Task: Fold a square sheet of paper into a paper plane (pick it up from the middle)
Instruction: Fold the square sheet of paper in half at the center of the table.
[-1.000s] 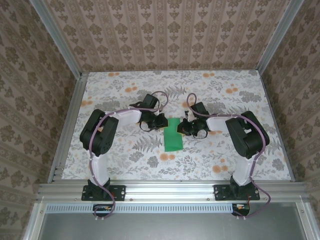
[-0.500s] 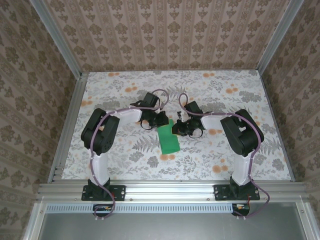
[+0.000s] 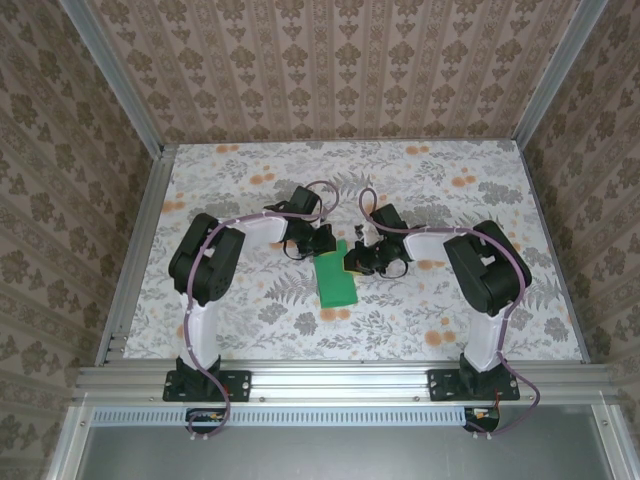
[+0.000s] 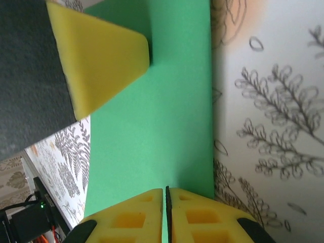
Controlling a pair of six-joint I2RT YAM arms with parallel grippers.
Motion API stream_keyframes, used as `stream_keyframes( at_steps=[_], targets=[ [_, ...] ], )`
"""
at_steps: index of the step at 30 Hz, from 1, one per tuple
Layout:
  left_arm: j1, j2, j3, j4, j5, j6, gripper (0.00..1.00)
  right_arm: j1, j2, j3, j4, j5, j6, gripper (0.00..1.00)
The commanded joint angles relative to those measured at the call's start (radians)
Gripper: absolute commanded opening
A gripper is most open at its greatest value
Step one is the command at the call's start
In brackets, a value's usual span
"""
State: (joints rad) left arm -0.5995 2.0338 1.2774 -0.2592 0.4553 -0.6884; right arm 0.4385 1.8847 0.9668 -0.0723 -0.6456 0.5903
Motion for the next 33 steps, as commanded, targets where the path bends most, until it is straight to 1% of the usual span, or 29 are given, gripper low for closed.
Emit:
stream_keyframes(
  at_steps=[1,8,14,20,27,31,33],
  targets=[
    [0.004,0.052,0.01,-0.061,-0.056,0.006,0.09,0.005,-0.032,-0.042,-0.026,-0.021,0.021,0.13],
    [0.004,0.058,0.009,-0.084,-0.089,0.003,0.08,0.026,-0.032,-0.104,-0.059,-0.004,0.032,0.12],
    [0.004,0.066,0.008,-0.098,-0.114,-0.005,0.08,0.052,-0.094,-0.164,-0.126,0.003,0.022,0.12],
    [0.004,0.073,0.006,-0.103,-0.125,-0.01,0.08,0.095,-0.141,-0.229,-0.144,0.009,0.038,0.12],
    [0.004,0.077,0.006,-0.094,-0.119,-0.006,0.08,0.118,-0.2,-0.29,-0.156,0.037,0.056,0.12],
    [0.004,0.083,0.024,-0.089,-0.092,0.022,0.08,0.118,-0.271,-0.279,-0.141,0.027,0.054,0.13],
    [0.003,0.08,0.04,-0.083,-0.078,0.048,0.08,0.116,-0.322,-0.255,-0.117,0.034,0.054,0.15]
  ],
)
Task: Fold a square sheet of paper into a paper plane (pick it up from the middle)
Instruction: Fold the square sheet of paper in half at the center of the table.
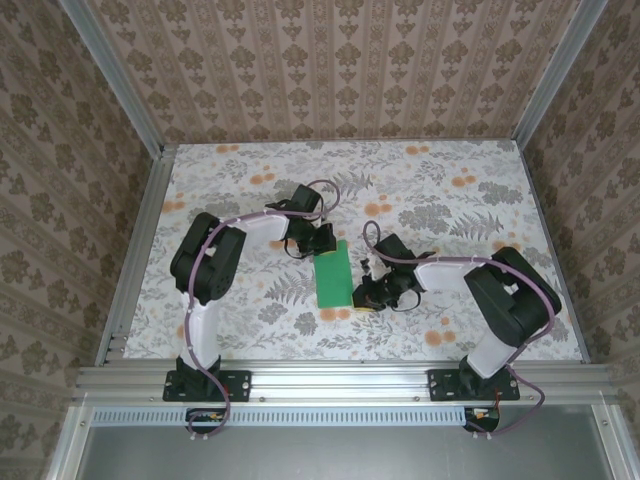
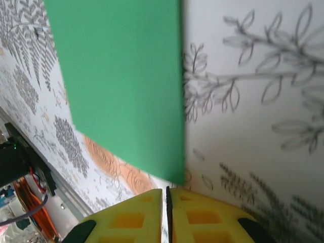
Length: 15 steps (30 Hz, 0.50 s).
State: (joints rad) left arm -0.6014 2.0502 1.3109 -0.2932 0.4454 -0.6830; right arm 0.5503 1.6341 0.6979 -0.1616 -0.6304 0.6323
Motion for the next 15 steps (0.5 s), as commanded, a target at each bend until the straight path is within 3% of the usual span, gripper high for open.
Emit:
stream_keyframes(
  at_steps=[1,9,15],
  targets=[
    [0.005,0.061,0.017,-0.049,-0.059,0.058,0.08,0.001,-0.093,0.026,-0.017,0.026,0.014,0.16],
    [0.009,-0.04,0.067,-0.07,-0.032,0.108,0.18,-0.045,-0.039,0.169,0.04,0.152,-0.019,0.16],
    [0.05,-0.198,-0.098,0.018,-0.076,-0.011,0.24,-0.042,0.189,0.414,-0.046,0.219,-0.083,0.14]
  ],
)
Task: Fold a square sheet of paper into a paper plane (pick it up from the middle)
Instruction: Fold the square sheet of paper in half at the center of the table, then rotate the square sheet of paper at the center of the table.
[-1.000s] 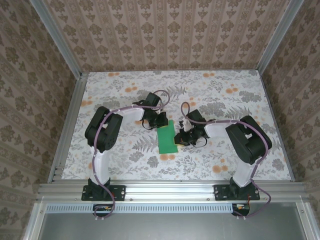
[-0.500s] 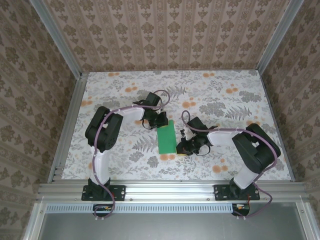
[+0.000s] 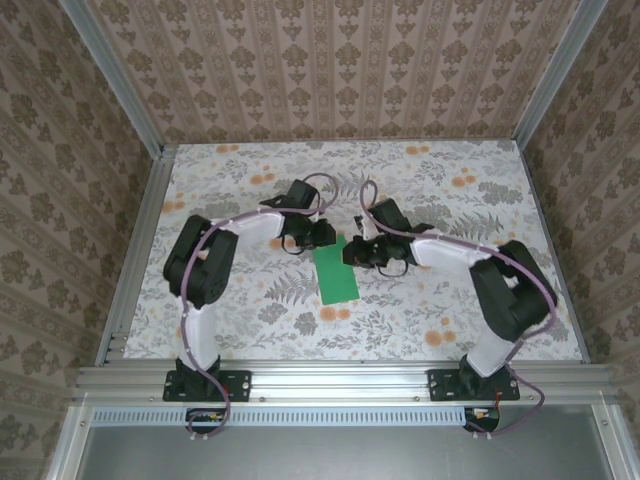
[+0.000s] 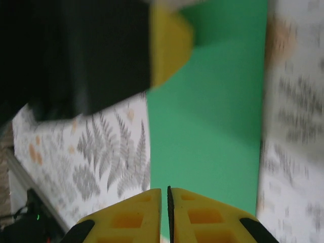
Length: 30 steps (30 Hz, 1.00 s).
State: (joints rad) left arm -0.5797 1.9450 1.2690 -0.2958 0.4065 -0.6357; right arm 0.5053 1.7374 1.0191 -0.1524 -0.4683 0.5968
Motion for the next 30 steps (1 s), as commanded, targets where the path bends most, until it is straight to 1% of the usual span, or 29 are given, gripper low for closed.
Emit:
stream_keyframes(
  at_steps=[1,5,10,13,16,22,24,25,27,30],
  targets=[
    [0.037,-0.12,-0.093,0.036,-0.049,-0.075,0.25,0.007,0.119,0.136,-0.073,0.069,-0.053,0.14],
    [0.059,-0.208,-0.203,0.06,-0.073,-0.11,0.27,0.013,0.249,0.279,-0.158,0.113,-0.07,0.14],
    [0.054,-0.269,-0.263,0.06,-0.072,-0.112,0.31,0.013,0.318,0.361,-0.248,0.218,-0.045,0.14],
    [0.036,-0.295,-0.276,0.053,-0.073,-0.107,0.35,0.013,0.311,0.355,-0.292,0.302,-0.017,0.13],
    [0.006,-0.31,-0.288,0.059,-0.073,-0.123,0.38,0.01,0.273,0.307,-0.303,0.375,0.029,0.13],
    [-0.097,-0.315,-0.32,0.113,-0.063,-0.181,0.39,0.01,0.167,0.185,-0.332,0.486,0.137,0.16],
    [-0.129,-0.319,-0.333,0.123,-0.066,-0.201,0.4,0.008,0.117,0.119,-0.311,0.491,0.179,0.16],
    [-0.146,-0.32,-0.339,0.132,-0.063,-0.215,0.4,0.006,0.088,0.086,-0.293,0.473,0.195,0.16],
    [-0.18,-0.322,-0.353,0.156,-0.052,-0.24,0.39,-0.005,0.022,0.026,-0.231,0.419,0.198,0.19],
    [-0.235,-0.323,-0.357,0.168,-0.051,-0.268,0.35,-0.039,-0.088,-0.056,-0.131,0.283,0.155,0.23]
  ],
)
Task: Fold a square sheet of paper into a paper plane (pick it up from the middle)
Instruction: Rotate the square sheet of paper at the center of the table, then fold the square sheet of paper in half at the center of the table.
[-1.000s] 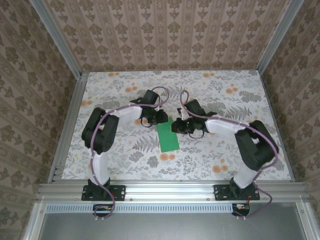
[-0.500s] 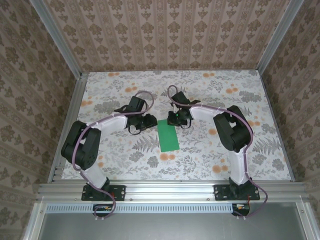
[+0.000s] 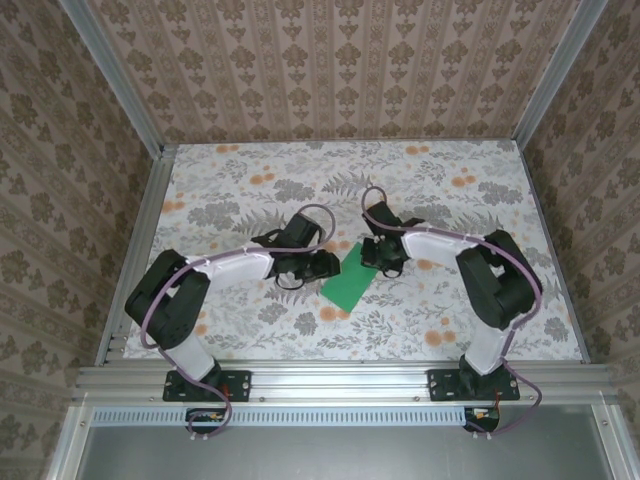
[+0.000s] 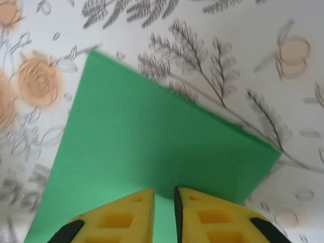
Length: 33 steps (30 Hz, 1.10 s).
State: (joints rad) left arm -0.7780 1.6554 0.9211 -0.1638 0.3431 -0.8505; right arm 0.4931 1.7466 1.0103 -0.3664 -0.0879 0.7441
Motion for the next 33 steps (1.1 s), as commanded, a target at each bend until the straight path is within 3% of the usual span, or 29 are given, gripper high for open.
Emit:
stream_keyframes(
  at_steps=[1,11,33],
  targets=[
    [-0.053,-0.032,-0.011,0.039,0.01,-0.061,0.33,-0.036,-0.127,-0.066,0.104,-0.142,-0.008,0.23],
    [-0.134,0.006,-0.014,0.012,0.039,-0.084,0.14,-0.042,-0.145,-0.22,0.24,-0.36,-0.046,0.1],
    [-0.14,0.176,0.075,-0.191,-0.01,-0.086,0.05,-0.075,0.005,-0.272,0.283,-0.381,-0.114,0.07]
  ],
)
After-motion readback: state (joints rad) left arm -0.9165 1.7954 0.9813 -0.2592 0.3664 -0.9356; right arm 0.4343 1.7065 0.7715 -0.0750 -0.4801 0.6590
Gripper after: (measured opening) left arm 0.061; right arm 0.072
